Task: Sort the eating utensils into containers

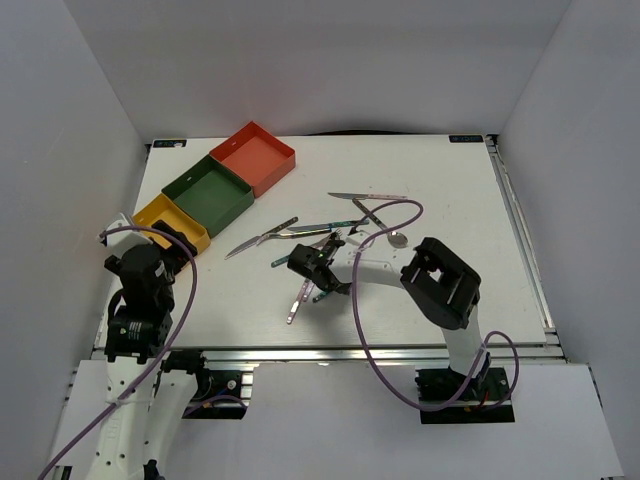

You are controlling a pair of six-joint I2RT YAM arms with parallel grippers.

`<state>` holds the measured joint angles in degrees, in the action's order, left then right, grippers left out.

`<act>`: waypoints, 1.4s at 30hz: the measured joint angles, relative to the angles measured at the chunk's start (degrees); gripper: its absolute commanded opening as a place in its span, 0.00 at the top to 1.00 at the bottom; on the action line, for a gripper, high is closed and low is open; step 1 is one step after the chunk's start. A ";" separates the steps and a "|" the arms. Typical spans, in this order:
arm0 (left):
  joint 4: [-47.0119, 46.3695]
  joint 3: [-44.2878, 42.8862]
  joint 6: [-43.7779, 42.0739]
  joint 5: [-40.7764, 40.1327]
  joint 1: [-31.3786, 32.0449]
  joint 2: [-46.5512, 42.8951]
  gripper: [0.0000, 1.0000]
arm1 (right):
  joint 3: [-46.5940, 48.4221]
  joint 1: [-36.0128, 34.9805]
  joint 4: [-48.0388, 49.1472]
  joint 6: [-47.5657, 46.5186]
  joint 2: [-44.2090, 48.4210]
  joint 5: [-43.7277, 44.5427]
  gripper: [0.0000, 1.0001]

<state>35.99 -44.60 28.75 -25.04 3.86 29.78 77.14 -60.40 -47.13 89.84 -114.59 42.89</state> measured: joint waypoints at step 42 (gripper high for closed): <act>-26.77 6.82 19.41 32.81 21.14 22.49 1.00 | -15.52 -5.11 49.66 -67.80 32.11 -38.25 0.40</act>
<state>9.21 -37.78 48.16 7.77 24.99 52.27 61.63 -65.52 2.52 22.04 -82.48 4.64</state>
